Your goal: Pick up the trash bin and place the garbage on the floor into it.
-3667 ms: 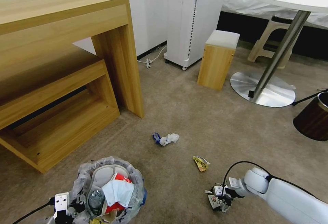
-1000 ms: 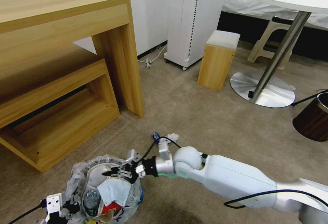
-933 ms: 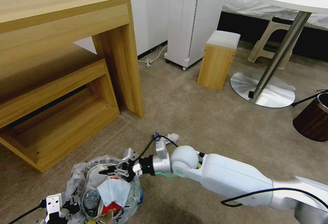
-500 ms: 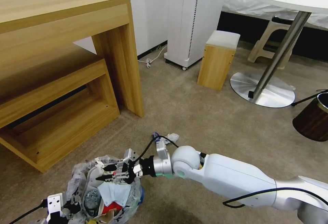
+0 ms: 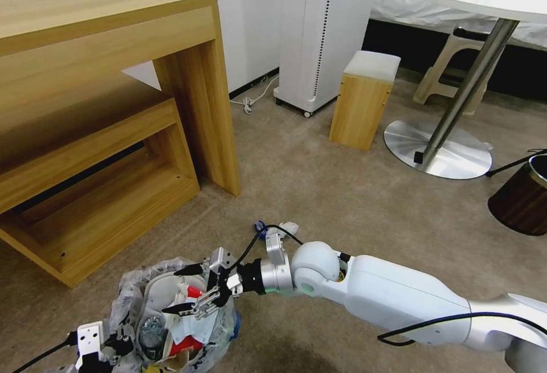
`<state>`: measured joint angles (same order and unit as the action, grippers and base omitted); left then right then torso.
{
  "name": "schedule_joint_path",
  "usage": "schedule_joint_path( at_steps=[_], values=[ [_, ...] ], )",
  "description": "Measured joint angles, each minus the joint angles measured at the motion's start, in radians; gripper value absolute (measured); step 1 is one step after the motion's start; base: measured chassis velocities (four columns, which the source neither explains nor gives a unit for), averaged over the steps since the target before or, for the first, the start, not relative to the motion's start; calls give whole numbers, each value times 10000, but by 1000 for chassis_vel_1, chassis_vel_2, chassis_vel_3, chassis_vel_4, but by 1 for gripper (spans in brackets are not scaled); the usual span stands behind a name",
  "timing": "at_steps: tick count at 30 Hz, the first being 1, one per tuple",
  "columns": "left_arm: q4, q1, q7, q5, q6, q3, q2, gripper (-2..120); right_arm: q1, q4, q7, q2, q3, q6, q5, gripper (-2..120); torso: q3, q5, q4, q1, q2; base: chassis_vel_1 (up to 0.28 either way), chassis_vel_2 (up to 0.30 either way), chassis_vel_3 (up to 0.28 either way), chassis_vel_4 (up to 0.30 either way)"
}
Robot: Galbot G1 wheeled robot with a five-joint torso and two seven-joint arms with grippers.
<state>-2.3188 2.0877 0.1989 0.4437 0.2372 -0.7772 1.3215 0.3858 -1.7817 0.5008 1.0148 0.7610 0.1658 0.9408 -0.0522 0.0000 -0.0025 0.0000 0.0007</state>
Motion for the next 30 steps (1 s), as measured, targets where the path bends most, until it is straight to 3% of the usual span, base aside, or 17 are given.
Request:
schedule_joint_path(
  at_steps=[4,6,7,9,10,13,17,30],
  values=[
    [-14,0,-17,-21,1,-9,12,1,21,-108,-414,-7,-228,19,-1,100,0,0,0,0,0,0,0,0,0],
    [-50,2,-172,-89,-15,-21,35,1,17,-282,-1469,-81,-726,391,29,100,0,0,3,0,0,0,0,0,0],
    [-50,2,-172,-89,-15,-21,35,1,17,-282,-1469,-81,-726,391,29,100,0,0,3,0,0,0,0,0,0],
    [-136,-30,-347,-85,-36,-93,20,1,-98,-381,-2923,-314,-1457,1127,224,100,0,-1,3,0,0,0,0,0,0],
    [-136,-30,-347,-85,-36,-93,20,1,-98,-381,-2923,-314,-1457,1127,224,100,0,-1,3,0,0,0,0,0,0],
    [-160,-39,-569,-103,-101,-152,-29,1,434,-455,-5171,-617,-2893,2204,359,100,-1,0,-1,0,-1,0,0,0,0],
    [-142,-23,-672,-164,-187,-151,-45,1,1368,-723,-6391,-849,-4095,2156,303,100,-1,2,0,0,-1,0,0,0,0],
    [-200,-138,-1073,-114,-400,-83,-358,1,4848,-1940,-7715,-1326,-7329,1329,-1592,100,0,2,1,0,0,0,0,0,0]
  ],
)
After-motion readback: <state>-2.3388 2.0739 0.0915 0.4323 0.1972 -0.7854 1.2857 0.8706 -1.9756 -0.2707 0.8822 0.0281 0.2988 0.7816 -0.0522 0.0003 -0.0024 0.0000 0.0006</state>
